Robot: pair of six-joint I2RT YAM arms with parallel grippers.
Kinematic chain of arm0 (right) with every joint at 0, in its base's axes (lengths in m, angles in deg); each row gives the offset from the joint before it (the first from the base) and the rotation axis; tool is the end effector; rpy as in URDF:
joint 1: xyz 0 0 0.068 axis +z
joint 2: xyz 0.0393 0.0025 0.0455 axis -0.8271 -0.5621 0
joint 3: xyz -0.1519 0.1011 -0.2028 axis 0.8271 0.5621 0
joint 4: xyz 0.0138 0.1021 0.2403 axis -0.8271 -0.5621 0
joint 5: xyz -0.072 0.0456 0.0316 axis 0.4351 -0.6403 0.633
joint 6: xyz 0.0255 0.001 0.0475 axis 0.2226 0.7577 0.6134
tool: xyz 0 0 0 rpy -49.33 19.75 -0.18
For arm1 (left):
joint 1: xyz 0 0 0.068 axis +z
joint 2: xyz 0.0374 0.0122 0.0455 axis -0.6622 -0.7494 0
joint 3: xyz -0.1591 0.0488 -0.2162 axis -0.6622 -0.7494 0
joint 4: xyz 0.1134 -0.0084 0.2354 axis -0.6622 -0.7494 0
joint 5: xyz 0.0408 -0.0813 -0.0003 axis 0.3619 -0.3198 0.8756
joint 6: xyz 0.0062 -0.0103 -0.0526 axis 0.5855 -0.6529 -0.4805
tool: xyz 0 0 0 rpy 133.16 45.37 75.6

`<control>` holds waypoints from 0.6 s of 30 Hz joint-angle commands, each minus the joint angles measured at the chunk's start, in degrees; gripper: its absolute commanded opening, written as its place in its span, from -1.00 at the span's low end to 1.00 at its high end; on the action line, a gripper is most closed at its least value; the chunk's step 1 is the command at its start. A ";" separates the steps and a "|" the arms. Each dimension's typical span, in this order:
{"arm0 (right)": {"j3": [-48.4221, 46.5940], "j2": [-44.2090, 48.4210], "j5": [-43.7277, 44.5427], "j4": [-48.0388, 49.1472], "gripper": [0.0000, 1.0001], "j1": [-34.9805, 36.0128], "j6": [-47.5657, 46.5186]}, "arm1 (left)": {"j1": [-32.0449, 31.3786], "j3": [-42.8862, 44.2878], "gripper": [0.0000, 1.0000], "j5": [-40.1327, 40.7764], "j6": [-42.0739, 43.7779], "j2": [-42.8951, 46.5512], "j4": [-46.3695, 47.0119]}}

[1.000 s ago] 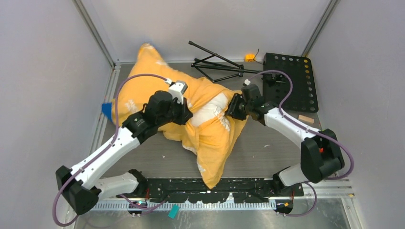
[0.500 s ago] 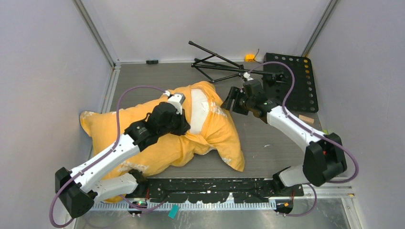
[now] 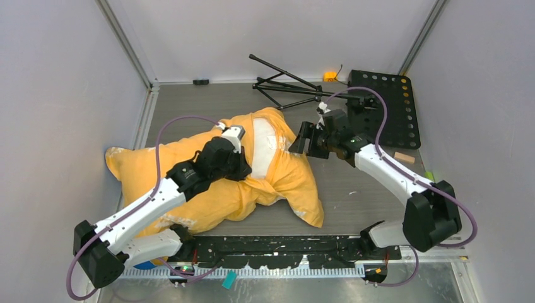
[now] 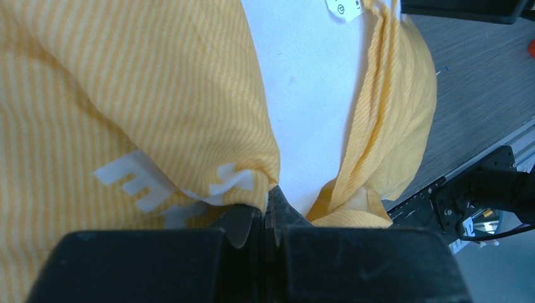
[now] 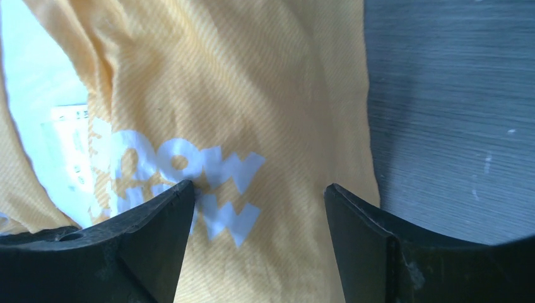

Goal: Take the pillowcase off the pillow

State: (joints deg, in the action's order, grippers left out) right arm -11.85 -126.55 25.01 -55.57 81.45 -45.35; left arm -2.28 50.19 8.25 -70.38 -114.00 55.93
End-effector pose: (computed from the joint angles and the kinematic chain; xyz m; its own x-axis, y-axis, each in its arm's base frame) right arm 0.2582 0.1325 0.2680 -0.8075 0.2060 -0.5528 -0.1529 0.8319 0.5334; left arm 0.1622 -0.1532 0.2969 -0.7163 -0.0352 -0.6969 0.3434 0.8516 -0.3960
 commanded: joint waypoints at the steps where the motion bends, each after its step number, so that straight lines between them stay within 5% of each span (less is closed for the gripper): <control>1: -1.54 -4.15 -8.25 5.31 0.54 0.12 1.11 | -0.02 -1.64 -1.00 -0.90 -1.94 1.50 -1.85; 8: -2.74 -7.71 -7.60 6.86 -0.97 0.07 3.24 | 0.05 -8.08 -1.00 5.15 -4.71 1.78 0.43; 13: -0.74 -0.85 -0.81 5.95 -0.99 -2.96 3.82 | 0.13 -10.86 -1.00 6.51 -2.61 -1.30 12.92; 18: 1.02 7.59 2.48 0.85 -1.00 -8.15 3.12 | 0.22 -0.30 -1.00 10.67 7.53 -8.89 15.80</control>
State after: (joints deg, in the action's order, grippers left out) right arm -11.52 -127.49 20.68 -53.38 77.54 -41.79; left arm -2.28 42.92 14.06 -71.82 -117.06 68.83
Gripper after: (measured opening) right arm 0.034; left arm 0.012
